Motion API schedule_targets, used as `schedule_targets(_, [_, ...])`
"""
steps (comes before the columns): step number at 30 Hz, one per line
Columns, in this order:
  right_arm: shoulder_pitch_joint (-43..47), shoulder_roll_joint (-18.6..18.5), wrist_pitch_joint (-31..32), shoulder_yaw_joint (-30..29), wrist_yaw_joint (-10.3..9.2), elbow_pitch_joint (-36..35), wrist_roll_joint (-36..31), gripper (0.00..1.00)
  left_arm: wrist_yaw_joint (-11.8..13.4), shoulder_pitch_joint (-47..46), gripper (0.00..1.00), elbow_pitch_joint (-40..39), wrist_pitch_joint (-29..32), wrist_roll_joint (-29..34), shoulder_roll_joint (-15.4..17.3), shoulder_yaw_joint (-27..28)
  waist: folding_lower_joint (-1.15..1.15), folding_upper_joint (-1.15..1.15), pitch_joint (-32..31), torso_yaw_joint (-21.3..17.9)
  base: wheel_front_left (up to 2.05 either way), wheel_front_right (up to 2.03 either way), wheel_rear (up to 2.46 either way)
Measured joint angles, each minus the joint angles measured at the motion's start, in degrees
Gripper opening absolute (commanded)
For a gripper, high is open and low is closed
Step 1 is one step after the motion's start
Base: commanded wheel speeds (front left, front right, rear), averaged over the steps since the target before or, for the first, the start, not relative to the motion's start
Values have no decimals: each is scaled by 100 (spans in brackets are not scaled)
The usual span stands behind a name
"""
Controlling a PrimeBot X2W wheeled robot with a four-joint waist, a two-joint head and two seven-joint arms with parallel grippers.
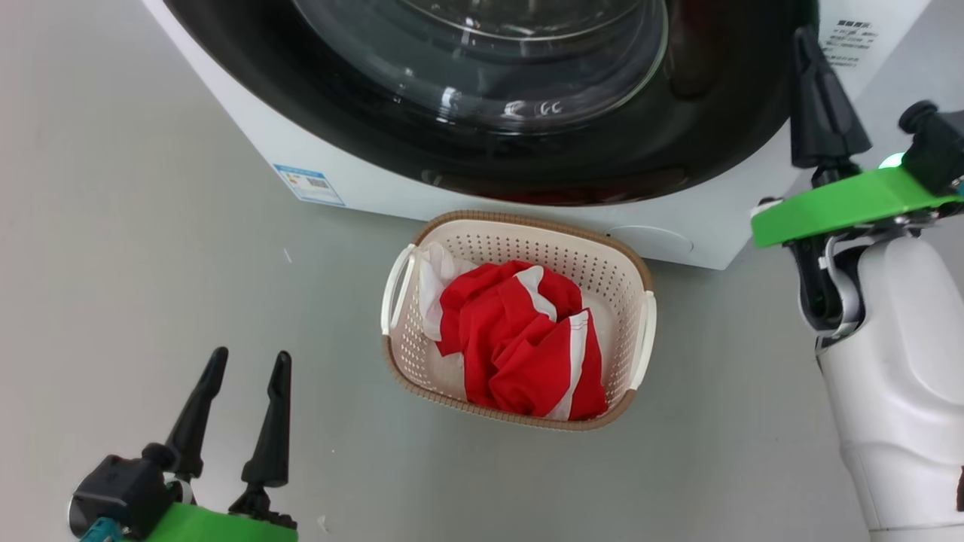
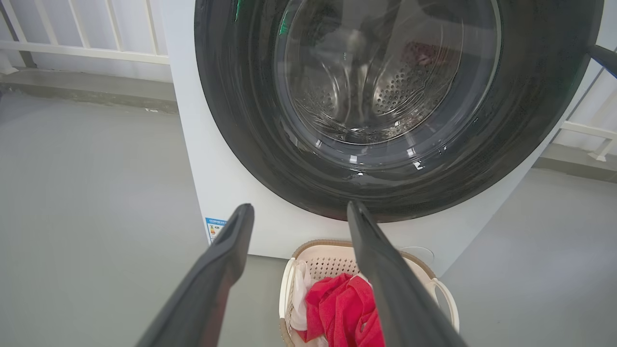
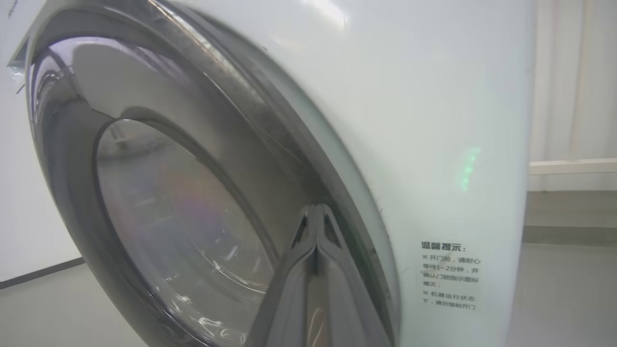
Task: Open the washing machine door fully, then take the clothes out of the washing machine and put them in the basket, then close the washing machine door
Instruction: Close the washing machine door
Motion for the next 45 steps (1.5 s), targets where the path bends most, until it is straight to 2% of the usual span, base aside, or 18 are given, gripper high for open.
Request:
schedule_targets(8, [-139,8,-62,-116,37,-81,-16,0,0,-122,100,1,0,-35,-1,-13,-1,0,142,44,0,0,0])
schedule_targets(13, [-141,-7,-57,78,34,-85,-58,0,0,-125,100,27,0,-35,-1,-11,0,0,102,20,0,0,0])
schedule_targets(14, [-138,-3,-40,122,34,-76,-59,5,0,-124,100,41,0,-35,-1,-11,0,0,80,14,0,0,0])
schedule_targets(15, [-130,-2,-40,177,34,-76,-62,17,0,-124,100,54,0,-35,0,-11,0,0,53,7,0,0,0])
schedule_targets(16, [-110,-7,-40,238,34,-77,-71,35,0,-124,100,66,0,-34,0,-12,0,0,22,0,0,0,0])
schedule_targets(17, [-66,-5,-40,280,34,-89,-92,46,0,-124,100,75,0,-34,0,-11,0,0,-10,-7,0,0,0])
schedule_targets(18, [18,-3,-40,316,34,-105,-113,68,0,-122,100,86,0,-34,1,-9,0,0,-43,-16,0,0,0])
schedule_targets(19, [137,-5,-40,372,34,-115,-121,97,0,-118,100,98,0,-33,4,-4,0,0,-80,-25,0,0,0])
schedule_targets(20, [267,-7,-40,428,34,-121,-143,100,0,-106,100,107,0,-33,7,1,0,0,-117,-37,0,0,0])
schedule_targets(33, [1733,-10,-34,644,34,-404,-156,100,0,291,100,302,0,-31,189,82,0,0,-672,-364,0,0,0])
schedule_targets(45, [2587,-60,-33,681,34,-549,-37,100,0,631,100,347,0,-31,343,125,0,0,-1115,-748,0,0,0])
